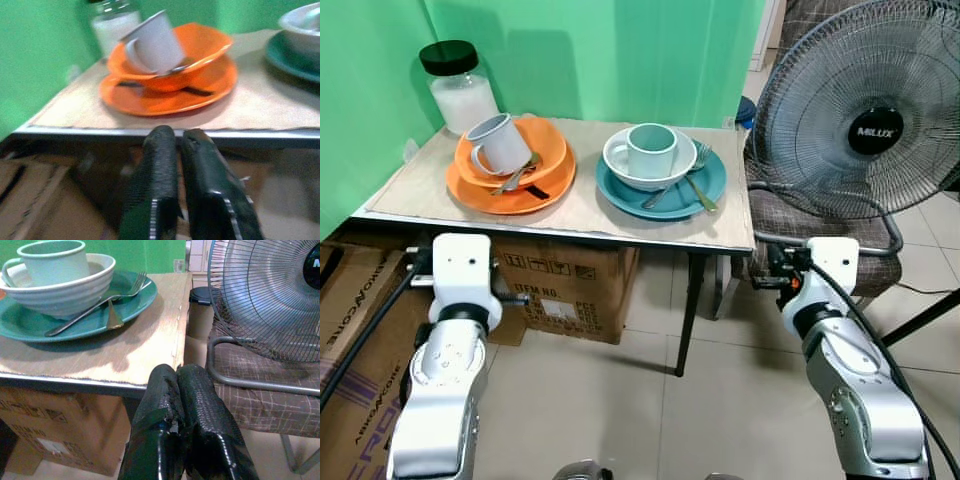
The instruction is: Setting the table
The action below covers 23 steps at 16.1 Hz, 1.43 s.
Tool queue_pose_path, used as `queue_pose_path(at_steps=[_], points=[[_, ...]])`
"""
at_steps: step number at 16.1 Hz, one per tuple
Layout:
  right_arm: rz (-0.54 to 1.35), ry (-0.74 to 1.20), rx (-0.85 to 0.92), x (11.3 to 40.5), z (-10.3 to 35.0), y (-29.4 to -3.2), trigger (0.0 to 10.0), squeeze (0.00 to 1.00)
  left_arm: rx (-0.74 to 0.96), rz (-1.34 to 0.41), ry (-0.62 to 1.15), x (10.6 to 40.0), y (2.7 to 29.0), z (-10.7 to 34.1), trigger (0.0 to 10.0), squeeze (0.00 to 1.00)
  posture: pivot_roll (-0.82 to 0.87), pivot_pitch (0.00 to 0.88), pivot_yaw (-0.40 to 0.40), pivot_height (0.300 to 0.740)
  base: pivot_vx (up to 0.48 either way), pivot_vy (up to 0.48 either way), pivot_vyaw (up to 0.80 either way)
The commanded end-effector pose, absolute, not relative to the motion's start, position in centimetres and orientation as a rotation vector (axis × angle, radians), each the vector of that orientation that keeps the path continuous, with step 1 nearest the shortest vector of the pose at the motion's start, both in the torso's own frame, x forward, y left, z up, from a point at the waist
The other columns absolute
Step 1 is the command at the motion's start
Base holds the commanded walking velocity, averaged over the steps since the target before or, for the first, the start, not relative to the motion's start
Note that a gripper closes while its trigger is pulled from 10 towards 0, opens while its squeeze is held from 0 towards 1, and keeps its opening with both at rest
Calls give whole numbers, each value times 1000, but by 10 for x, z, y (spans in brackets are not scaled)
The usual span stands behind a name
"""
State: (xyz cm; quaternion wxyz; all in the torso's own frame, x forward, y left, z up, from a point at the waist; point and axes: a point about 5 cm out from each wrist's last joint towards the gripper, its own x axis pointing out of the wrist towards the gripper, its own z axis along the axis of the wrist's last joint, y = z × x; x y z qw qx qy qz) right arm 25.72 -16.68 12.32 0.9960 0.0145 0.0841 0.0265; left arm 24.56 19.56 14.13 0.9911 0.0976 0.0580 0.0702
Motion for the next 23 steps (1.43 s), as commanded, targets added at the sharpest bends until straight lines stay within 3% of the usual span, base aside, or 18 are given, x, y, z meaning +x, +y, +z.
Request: queue_pose_path(at_steps=[1, 3, 6, 7, 9, 16, 17, 18, 19, 23], points=[[34, 166, 17, 256, 123, -171, 10000, 1000, 193, 95, 99, 248, 187, 144, 10000, 1000, -2, 36, 47, 740, 0, 0, 0], [-20, 110, 38, 260, 133, -181, 10000, 1000, 184, -45, 88, 254, 159, 140, 10000, 1000, -25, 28, 67, 740, 0, 0, 0], [42, 24, -21, 259, 144, -176, 10000, 1000, 203, -33, 90, 258, 158, 139, 10000, 1000, -35, 24, 55, 740, 0, 0, 0], [52, 27, -35, 257, 143, -176, 10000, 1000, 205, -25, 82, 259, 159, 139, 10000, 12, -42, 22, 41, 740, 0, 0, 0], [53, 33, 2, 255, 146, -177, 10000, 1000, 196, 6, 69, 251, 167, 138, 10000, 0, -46, 23, 32, 740, 0, 0, 0], [62, 29, 89, 259, 147, -168, 10000, 1000, 214, 2, 48, 247, 173, 144, 10000, 0, -31, 44, 41, 740, 0, 0, 0], [64, 31, 102, 257, 146, -168, 10000, 1000, 200, -11, 46, 247, 172, 145, 10000, 35, -32, 48, 42, 740, 270, 0, 0], [60, 22, 135, 255, 146, -169, 10000, 1000, 155, -41, 47, 248, 168, 147, 10000, 714, -33, 48, 50, 740, 352, 0, 0], [54, 11, 149, 254, 148, -170, 10000, 1000, 138, -48, 48, 248, 167, 148, 10000, 1000, -32, 50, 54, 740, 364, 0, 0], [70, 8, 127, 254, 148, -167, 10000, 1000, 131, -41, 38, 249, 169, 152, 10000, 1000, -31, 48, 55, 740, 399, 0, 0]])
